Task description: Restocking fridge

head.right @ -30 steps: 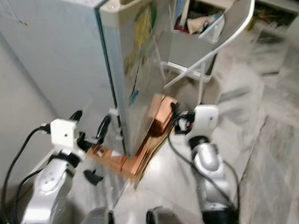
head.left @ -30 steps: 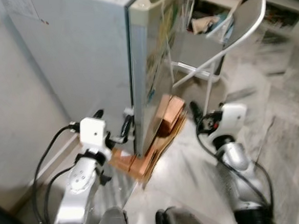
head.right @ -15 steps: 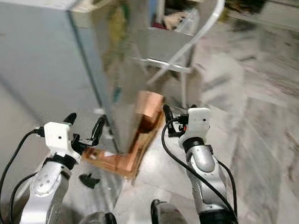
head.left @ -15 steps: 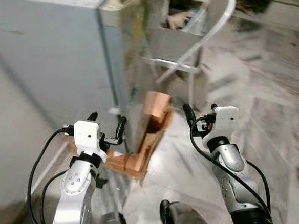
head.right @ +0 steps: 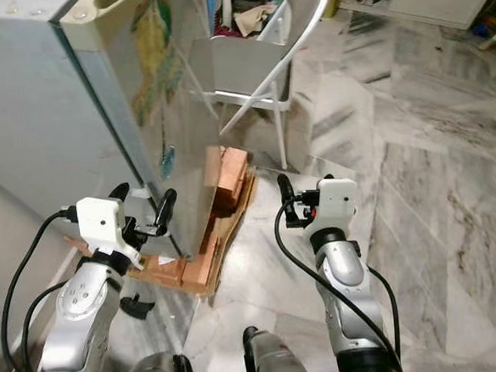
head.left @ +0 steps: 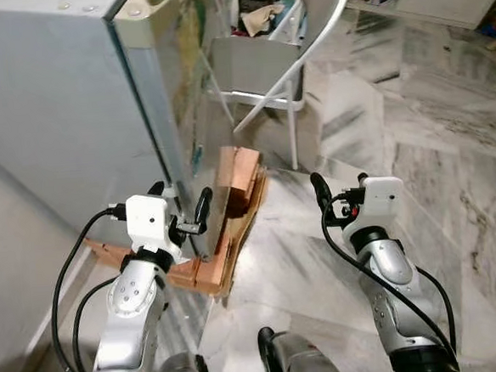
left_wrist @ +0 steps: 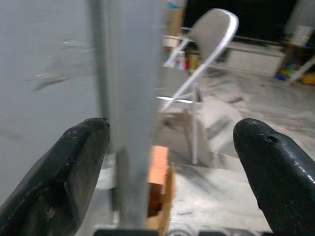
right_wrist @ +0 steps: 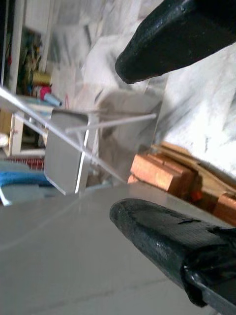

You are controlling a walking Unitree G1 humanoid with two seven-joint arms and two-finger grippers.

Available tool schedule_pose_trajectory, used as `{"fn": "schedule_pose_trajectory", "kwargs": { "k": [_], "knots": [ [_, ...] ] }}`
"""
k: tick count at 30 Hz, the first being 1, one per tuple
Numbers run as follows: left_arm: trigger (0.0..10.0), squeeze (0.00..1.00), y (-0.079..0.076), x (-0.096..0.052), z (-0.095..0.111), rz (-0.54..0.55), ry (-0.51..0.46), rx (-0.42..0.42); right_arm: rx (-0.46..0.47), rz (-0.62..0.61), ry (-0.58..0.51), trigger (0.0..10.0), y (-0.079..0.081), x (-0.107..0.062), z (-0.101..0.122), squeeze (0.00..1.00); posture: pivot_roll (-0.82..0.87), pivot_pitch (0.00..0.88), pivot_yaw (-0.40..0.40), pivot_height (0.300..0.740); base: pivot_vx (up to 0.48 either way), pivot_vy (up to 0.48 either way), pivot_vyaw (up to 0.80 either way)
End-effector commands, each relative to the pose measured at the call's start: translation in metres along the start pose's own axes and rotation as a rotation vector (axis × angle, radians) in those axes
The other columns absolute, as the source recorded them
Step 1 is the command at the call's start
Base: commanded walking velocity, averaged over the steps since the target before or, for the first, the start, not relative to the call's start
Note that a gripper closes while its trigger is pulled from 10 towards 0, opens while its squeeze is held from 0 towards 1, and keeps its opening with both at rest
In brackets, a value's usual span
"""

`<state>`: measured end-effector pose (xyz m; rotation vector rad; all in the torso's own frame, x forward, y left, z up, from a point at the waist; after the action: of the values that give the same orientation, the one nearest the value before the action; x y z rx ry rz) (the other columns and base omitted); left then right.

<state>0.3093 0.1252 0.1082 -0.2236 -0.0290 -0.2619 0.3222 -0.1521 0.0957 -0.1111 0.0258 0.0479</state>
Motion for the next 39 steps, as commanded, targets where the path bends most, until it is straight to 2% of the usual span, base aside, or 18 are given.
{"fn": "schedule_pose_trajectory", "kwargs": {
  "k": [1,6,12,16,18,19,21,24,30,33,35,36,37,39],
  "knots": [
    [10.0,0.00,0.004,0.001,-0.006,0.017,0.018,-0.009,-0.010,-0.005,-0.006,10.0,-0.003,-0.002,0.003,0.00,0.03,0.156,-0.049,0.740,0.000,0.000,0.00],
    [10.0,0.00,0.002,0.010,-0.010,-0.004,0.029,-0.022,-0.024,-0.017,0.028,10.0,-0.010,-0.007,-0.002,0.00,0.00,0.159,-0.052,0.740,0.000,0.000,0.00],
    [10.0,0.00,-0.001,0.016,-0.010,-0.020,0.029,-0.021,-0.038,-0.027,0.045,10.0,-0.016,-0.013,-0.006,0.00,-0.02,0.163,-0.050,0.740,0.000,0.000,-0.80],
    [10.0,0.00,-0.003,0.021,-0.012,-0.023,0.023,-0.014,-0.075,-0.006,0.085,10.0,-0.018,-0.020,-0.017,0.00,-0.03,0.165,-0.057,0.740,0.000,0.000,-0.38],
    [10.0,0.00,0.001,0.023,-0.013,0.005,0.017,-0.004,-0.078,-0.014,0.104,10.0,-0.025,-0.026,-0.022,0.00,-0.03,0.174,-0.051,0.740,0.000,0.000,0.00],
    [10.0,0.00,0.001,0.023,-0.013,0.005,0.017,-0.004,-0.078,-0.014,0.104,10.0,-0.025,-0.026,-0.022,0.00,-0.03,0.174,-0.051,0.740,0.000,0.000,0.00],
    [10.0,0.00,0.011,0.023,-0.017,0.049,0.024,-0.016,-0.068,-0.028,0.116,10.0,-0.028,-0.029,-0.024,0.00,-0.03,0.173,-0.044,0.740,0.000,0.000,0.00],
    [10.0,0.00,0.013,0.025,-0.018,0.056,0.028,-0.028,-0.067,-0.027,0.113,10.0,-0.027,-0.029,-0.023,0.00,-0.03,0.173,-0.046,0.740,0.000,0.000,0.00],
    [10.0,0.00,0.003,0.038,-0.015,0.005,0.016,-0.031,-0.086,-0.013,0.133,10.0,-0.028,-0.031,-0.025,0.00,-0.03,0.165,-0.050,0.740,0.000,0.000,0.00],
    [10.0,0.00,-0.003,0.042,-0.016,-0.023,0.019,-0.034,-0.128,-0.029,0.186,10.0,-0.037,-0.043,-0.033,0.00,-0.03,0.163,-0.054,0.740,0.000,0.000,0.00],
    [10.0,0.00,-0.003,0.042,-0.016,-0.023,0.019,-0.034,-0.128,-0.029,0.186,10.0,-0.037,-0.043,-0.033,0.00,-0.03,0.163,-0.054,0.740,0.000,0.000,0.00],
    [10.0,0.00,-0.010,0.044,-0.017,-0.057,0.021,-0.030,-0.137,-0.047,0.229,10.0,-0.044,-0.058,-0.040,0.00,-0.04,0.163,-0.054,0.740,0.000,0.000,0.00],
    [10.0,0.00,-0.010,0.044,-0.017,-0.057,0.021,-0.030,-0.137,-0.047,0.229,10.0,-0.044,-0.058,-0.040,0.00,-0.04,0.163,-0.054,0.740,0.000,0.000,0.00],
    [10.0,0.00,-0.017,0.044,-0.018,-0.087,0.023,-0.027,-0.147,-0.053,0.263,10.0,-0.050,-0.073,-0.046,0.00,-0.05,0.161,-0.053,0.740,0.000,0.000,0.00]
  ]
}}
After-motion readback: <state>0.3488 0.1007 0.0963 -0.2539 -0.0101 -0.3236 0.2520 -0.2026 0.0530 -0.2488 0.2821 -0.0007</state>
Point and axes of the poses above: a point about 5 cm out from each wrist's last joint towards the gripper, its own x axis pointing out of the wrist towards the gripper, its own z axis along the axis of the wrist's last joint, y = z × x, the point moved 5 cm from there along x, pointing out of the wrist towards the gripper, and after that the axes turned 11 degrees about -x, right-handed, at the moved point
